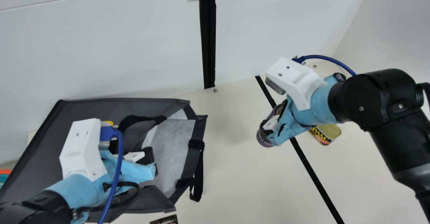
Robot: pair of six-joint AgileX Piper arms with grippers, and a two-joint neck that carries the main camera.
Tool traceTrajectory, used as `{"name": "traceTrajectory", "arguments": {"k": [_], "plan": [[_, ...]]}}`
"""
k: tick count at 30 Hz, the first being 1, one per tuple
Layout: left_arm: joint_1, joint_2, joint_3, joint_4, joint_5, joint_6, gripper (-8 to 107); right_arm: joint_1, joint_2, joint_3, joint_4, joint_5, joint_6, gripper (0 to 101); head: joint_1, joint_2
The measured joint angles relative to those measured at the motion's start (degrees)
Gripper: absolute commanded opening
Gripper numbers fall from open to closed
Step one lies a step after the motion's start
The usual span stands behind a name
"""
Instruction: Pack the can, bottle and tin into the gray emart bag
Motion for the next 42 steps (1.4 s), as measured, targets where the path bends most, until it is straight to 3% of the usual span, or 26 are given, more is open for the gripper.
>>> {"name": "traceTrajectory", "arguments": {"k": [25,42], "plan": [[0.0,0.0,0.0,0.0,0.0,0.0,10,13.3,-0.6,0.4,0.3,-0.1,1.7,0,0.0,0.0],[0.0,0.0,0.0,0.0,0.0,0.0,10,13.6,-0.6,-2.0,8.2,-0.7,-0.2,0,0.0,0.0]]}}
